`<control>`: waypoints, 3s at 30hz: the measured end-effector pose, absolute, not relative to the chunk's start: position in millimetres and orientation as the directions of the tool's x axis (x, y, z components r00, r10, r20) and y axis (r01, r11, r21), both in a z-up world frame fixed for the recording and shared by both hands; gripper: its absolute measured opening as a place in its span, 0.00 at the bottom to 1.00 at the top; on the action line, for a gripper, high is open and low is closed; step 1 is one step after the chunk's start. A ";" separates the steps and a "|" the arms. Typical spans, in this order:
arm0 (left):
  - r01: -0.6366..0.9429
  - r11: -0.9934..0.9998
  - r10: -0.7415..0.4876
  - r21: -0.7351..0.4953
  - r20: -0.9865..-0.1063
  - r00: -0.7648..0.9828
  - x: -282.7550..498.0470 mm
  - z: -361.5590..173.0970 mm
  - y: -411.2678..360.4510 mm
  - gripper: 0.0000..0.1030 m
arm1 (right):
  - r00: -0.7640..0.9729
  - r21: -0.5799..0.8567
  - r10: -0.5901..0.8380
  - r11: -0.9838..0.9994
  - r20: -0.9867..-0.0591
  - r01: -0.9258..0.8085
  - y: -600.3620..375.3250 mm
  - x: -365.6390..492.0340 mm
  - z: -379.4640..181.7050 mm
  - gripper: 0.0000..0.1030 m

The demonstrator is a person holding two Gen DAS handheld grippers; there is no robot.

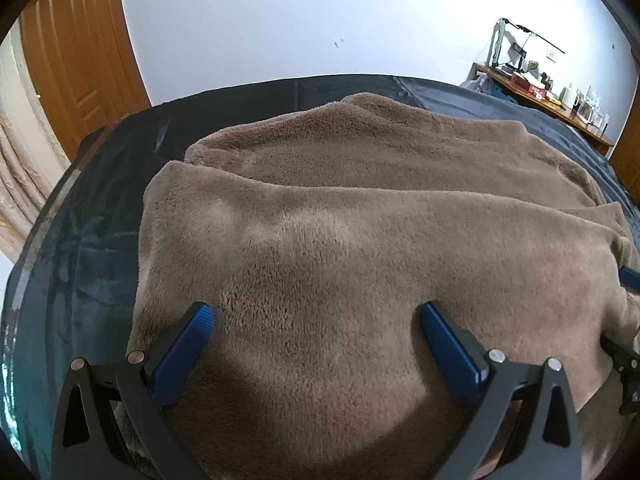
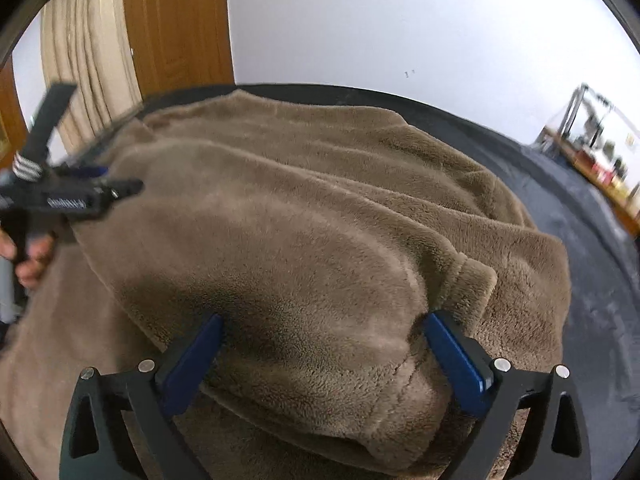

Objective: Fold clothes

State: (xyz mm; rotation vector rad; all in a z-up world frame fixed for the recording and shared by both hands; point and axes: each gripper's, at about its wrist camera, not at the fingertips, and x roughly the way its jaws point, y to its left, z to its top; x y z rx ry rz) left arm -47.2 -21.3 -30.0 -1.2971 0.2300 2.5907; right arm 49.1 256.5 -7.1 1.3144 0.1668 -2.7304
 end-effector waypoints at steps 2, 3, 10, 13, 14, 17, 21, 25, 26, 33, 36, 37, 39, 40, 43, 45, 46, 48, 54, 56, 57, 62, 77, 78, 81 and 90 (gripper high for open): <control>-0.268 -0.962 0.129 0.043 -0.798 -0.589 -43.3 -29.9 -20.7 1.00 | -0.621 -0.066 -0.037 -0.988 -0.783 0.143 254.8 48.7 -7.7 0.99; -0.264 -0.963 0.126 0.044 -0.796 -0.592 -41.9 -29.9 -20.6 1.00 | -0.620 -0.062 -0.041 -0.988 -0.783 0.143 255.6 48.7 -7.7 0.99; -0.260 -0.966 0.163 -0.012 -0.805 -0.570 -45.2 -33.1 -24.1 1.00 | -0.621 -0.068 -0.035 -0.988 -0.783 0.142 254.8 48.4 -7.4 0.99; -0.256 -0.967 0.159 -0.009 -0.804 -0.573 -42.9 -30.8 -26.6 1.00 | -0.621 -0.070 -0.033 -0.987 -0.783 0.142 254.2 48.0 -7.4 0.99; -0.256 -0.967 0.159 -0.009 -0.804 -0.573 -42.8 -30.7 -26.8 1.00 | -0.621 -0.071 -0.033 -0.987 -0.783 0.142 254.0 48.0 -7.5 0.99; -0.253 -0.967 0.160 -0.012 -0.803 -0.574 -42.6 -30.8 -27.4 1.00 | -0.621 -0.073 -0.031 -0.987 -0.783 0.141 253.5 47.7 -7.7 0.99; -0.252 -0.968 0.159 -0.011 -0.803 -0.575 -42.5 -31.0 -27.6 1.00 | -0.620 -0.070 -0.032 -0.988 -0.784 0.140 254.1 47.2 -8.0 0.99; -0.254 -0.967 0.162 -0.014 -0.803 -0.573 -43.1 -30.8 -28.3 1.00 | -0.621 -0.072 -0.031 -0.988 -0.784 0.140 253.8 47.5 -7.9 0.99; -0.254 -0.967 0.162 -0.014 -0.803 -0.573 -43.3 -30.7 -28.1 1.00 | -0.620 -0.073 -0.030 -0.988 -0.784 0.139 253.7 47.4 -7.9 0.99; -0.256 -0.967 0.166 -0.018 -0.804 -0.572 -44.8 -30.1 -28.6 1.00 | -0.623 -0.084 -0.018 -0.987 -0.782 0.133 252.2 47.6 -7.7 0.99; -0.256 -0.966 0.168 -0.020 -0.804 -0.571 -45.0 -30.5 -28.7 1.00 | -0.624 -0.085 -0.016 -0.988 -0.782 0.132 251.8 47.7 -7.7 0.99; -0.256 -0.966 0.170 -0.022 -0.804 -0.570 -45.1 -30.6 -28.9 1.00 | -0.624 -0.086 -0.015 -0.988 -0.782 0.131 251.7 47.5 -7.7 0.99; -0.257 -0.966 0.173 -0.027 -0.805 -0.568 -45.5 -30.9 -29.3 1.00 | -0.624 -0.086 -0.014 -0.988 -0.781 0.130 251.6 47.0 -7.6 0.99; -0.257 -0.966 0.175 -0.029 -0.805 -0.567 -45.6 -31.0 -29.5 1.00 | -0.624 -0.087 -0.013 -0.988 -0.781 0.129 251.5 46.8 -7.6 0.99; -0.258 -0.966 0.180 -0.036 -0.806 -0.564 -46.1 -31.4 -30.0 1.00 | -0.626 -0.088 -0.011 -0.988 -0.780 0.127 251.3 47.0 -7.5 0.99; -0.258 -0.966 0.182 -0.038 -0.806 -0.564 -46.0 -31.4 -30.3 1.00 | -0.631 -0.094 -0.004 -0.988 -0.776 0.122 250.9 48.0 -6.9 0.99; -0.258 -0.965 0.183 -0.039 -0.806 -0.564 -45.9 -31.2 -30.5 1.00 | -0.639 -0.108 0.010 -0.988 -0.769 0.113 249.7 49.9 -5.5 0.99; -0.261 -0.964 0.192 -0.048 -0.805 -0.561 -45.8 -30.6 -32.2 1.00 | -0.661 -0.153 0.060 -0.985 -0.748 0.085 246.3 55.7 -1.4 0.99; -0.293 -0.945 0.288 -0.144 -0.791 -0.540 -28.9 -17.3 -51.2 1.00 | -0.755 -0.215 0.091 -0.974 -0.650 0.068 235.2 120.3 31.4 0.99; -0.321 -0.934 0.316 -0.155 -0.779 -0.542 -12.5 -9.1 -57.0 1.00 | -0.770 -0.189 0.039 -0.976 -0.636 0.106 237.6 151.3 39.5 0.99; -0.336 -0.929 0.326 -0.155 -0.772 -0.545 -3.1 -5.1 -60.2 1.00 | -0.777 -0.176 0.013 -0.976 -0.629 0.125 238.8 166.7 43.5 0.99; -0.393 -0.915 0.322 -0.088 -0.747 -0.582 54.9 5.7 -80.0 1.00 | -0.780 -0.106 -0.115 -0.968 -0.616 0.226 240.1 236.3 48.6 0.99; -0.459 -0.889 0.328 0.005 -0.693 -0.642 227.4 16.0 -168.5 1.00 | -0.692 0.146 -0.361 -0.925 -0.625 0.350 237.2 358.8 18.6 0.99; -0.472 -0.881 0.353 -0.025 -0.698 -0.623 236.6 11.8 -175.2 1.00 | -0.682 0.167 -0.373 -0.922 -0.629 0.350 237.3 363.9 15.1 0.99; -0.495 -0.862 0.416 -0.109 -0.709 -0.569 257.1 -2.3 -193.0 1.00 | -0.677 0.182 -0.357 -0.930 -0.643 0.319 239.1 376.9 5.5 0.99; -0.489 -0.845 0.472 -0.216 -0.731 -0.492 283.1 -50.9 -225.0 1.00 | -0.623 0.167 -0.255 -0.966 -0.739 0.198 248.8 384.1 -29.7 0.99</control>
